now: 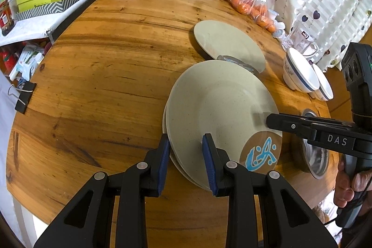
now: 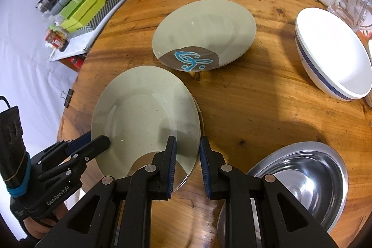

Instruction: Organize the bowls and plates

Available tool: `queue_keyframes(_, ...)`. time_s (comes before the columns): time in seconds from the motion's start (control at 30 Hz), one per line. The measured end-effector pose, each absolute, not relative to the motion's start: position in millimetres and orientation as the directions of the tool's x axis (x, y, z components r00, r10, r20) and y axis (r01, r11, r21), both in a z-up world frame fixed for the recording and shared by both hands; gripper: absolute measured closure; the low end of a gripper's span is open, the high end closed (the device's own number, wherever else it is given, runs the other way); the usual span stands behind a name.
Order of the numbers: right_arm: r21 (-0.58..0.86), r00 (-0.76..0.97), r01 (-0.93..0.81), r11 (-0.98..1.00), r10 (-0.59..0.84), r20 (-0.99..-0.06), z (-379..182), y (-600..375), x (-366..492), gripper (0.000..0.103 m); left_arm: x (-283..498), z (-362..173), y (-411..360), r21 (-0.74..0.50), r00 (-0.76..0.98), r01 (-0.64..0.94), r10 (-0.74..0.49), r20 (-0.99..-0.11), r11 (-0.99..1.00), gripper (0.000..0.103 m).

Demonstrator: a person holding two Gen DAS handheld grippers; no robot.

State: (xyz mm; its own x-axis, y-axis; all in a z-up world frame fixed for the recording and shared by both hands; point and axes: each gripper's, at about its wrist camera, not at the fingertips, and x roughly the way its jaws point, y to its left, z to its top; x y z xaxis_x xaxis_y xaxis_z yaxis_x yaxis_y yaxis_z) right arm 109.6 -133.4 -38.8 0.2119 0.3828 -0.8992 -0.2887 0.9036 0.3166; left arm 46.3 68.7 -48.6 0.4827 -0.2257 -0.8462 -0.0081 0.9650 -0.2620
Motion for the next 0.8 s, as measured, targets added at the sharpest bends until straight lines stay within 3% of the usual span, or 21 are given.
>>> queue_keyframes(0.8, 0.280, 0.247, -0.309, 0.909, 0.361, -0.899, -36.2, -131.9, 106.5, 0.080, 43.9, -47.4, 74.6, -0.262, 0.502, -0.016, -0.219, -0.837, 0.965, 0.073)
